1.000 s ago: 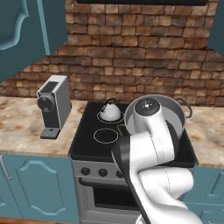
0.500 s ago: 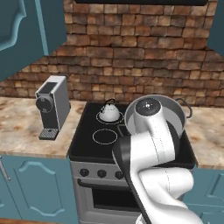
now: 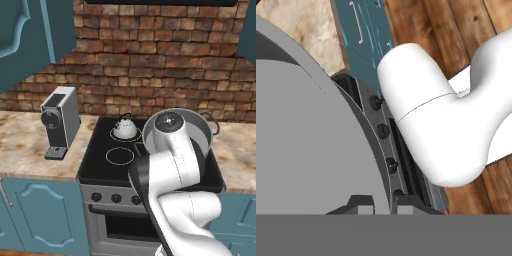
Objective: Pick the kettle from the cabinet and place it on a stove burner. Then pick the pot from the counter and place it on another stove burner. Finally, turn both burners on.
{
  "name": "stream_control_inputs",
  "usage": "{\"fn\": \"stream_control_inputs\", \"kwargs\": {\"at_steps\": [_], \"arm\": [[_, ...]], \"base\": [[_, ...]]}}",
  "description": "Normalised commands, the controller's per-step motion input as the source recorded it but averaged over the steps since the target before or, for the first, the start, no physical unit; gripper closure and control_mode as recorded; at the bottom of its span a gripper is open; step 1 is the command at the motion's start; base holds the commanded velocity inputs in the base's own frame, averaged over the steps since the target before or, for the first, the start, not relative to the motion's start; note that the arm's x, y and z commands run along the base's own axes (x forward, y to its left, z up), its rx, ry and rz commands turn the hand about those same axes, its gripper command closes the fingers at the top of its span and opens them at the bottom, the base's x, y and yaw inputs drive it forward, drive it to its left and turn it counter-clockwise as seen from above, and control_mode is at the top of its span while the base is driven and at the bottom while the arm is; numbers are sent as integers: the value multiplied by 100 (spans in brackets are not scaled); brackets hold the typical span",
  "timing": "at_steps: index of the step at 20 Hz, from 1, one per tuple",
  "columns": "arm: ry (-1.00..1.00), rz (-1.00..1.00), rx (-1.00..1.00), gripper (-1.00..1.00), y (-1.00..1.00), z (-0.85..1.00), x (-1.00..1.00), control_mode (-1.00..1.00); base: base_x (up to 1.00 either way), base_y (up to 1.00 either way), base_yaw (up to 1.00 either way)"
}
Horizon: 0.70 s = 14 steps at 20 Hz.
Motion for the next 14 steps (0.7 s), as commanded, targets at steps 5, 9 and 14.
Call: {"fn": "stream_control_inputs", "kwargs": {"at_steps": [5, 9, 14], "arm": [[0, 0, 0, 100, 6, 0, 8, -100], [0, 0, 0, 100, 30, -7, 39, -100], [0, 2, 0, 100, 22, -11, 21, -100]], "base": [[0, 0, 0], [0, 0, 0], [0, 0, 0]]}}
